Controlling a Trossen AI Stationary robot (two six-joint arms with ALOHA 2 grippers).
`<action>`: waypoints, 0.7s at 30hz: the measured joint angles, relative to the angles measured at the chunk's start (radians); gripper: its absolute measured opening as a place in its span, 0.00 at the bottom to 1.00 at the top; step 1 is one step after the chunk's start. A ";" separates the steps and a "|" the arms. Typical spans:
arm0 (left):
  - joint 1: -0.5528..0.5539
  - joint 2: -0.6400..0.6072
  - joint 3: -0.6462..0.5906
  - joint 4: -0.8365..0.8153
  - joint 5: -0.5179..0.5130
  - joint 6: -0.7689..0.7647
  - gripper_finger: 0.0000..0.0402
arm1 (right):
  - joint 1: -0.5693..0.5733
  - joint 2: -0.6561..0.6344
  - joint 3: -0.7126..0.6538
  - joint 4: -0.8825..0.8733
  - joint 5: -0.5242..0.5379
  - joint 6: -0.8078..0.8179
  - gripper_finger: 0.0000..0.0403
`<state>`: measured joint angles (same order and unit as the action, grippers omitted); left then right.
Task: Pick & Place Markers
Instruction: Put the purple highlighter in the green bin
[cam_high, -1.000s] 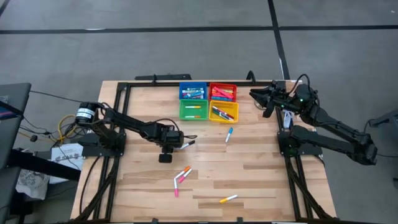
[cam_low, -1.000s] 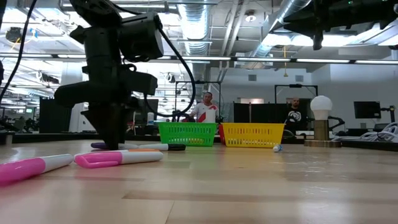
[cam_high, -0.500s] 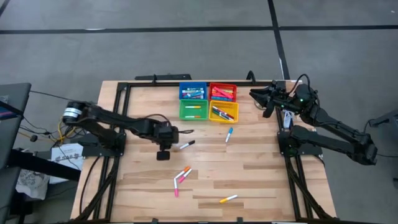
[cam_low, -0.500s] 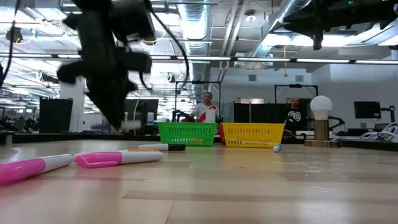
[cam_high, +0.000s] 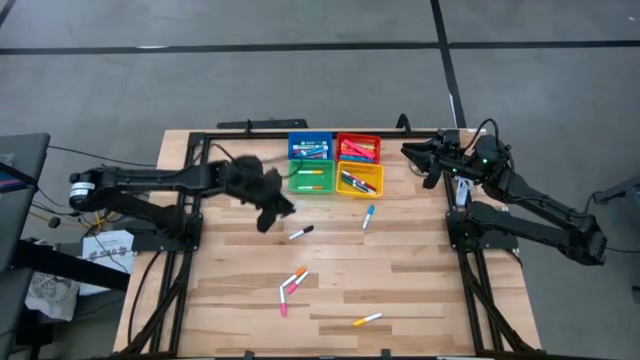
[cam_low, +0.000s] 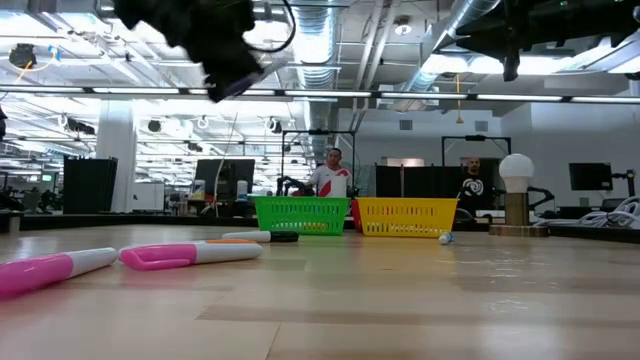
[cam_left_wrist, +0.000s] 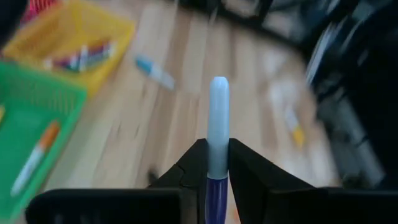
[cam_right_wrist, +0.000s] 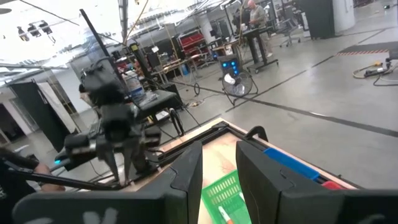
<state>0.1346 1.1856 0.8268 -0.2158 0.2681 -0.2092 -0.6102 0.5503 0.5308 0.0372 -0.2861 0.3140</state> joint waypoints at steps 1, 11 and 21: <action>0.026 0.001 0.000 0.041 0.030 -0.011 0.14 | 0.000 0.000 0.000 0.000 0.000 0.000 0.22; 0.222 0.095 0.002 0.376 0.114 -0.030 0.14 | 0.000 0.000 0.000 0.000 0.000 -0.007 0.22; 0.239 0.323 0.160 0.391 0.092 0.207 0.15 | -0.001 0.000 0.000 0.000 0.000 -0.103 0.22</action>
<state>0.3741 1.5082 0.9864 0.1752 0.3598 -0.0018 -0.6109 0.5504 0.5308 0.0370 -0.2859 0.2113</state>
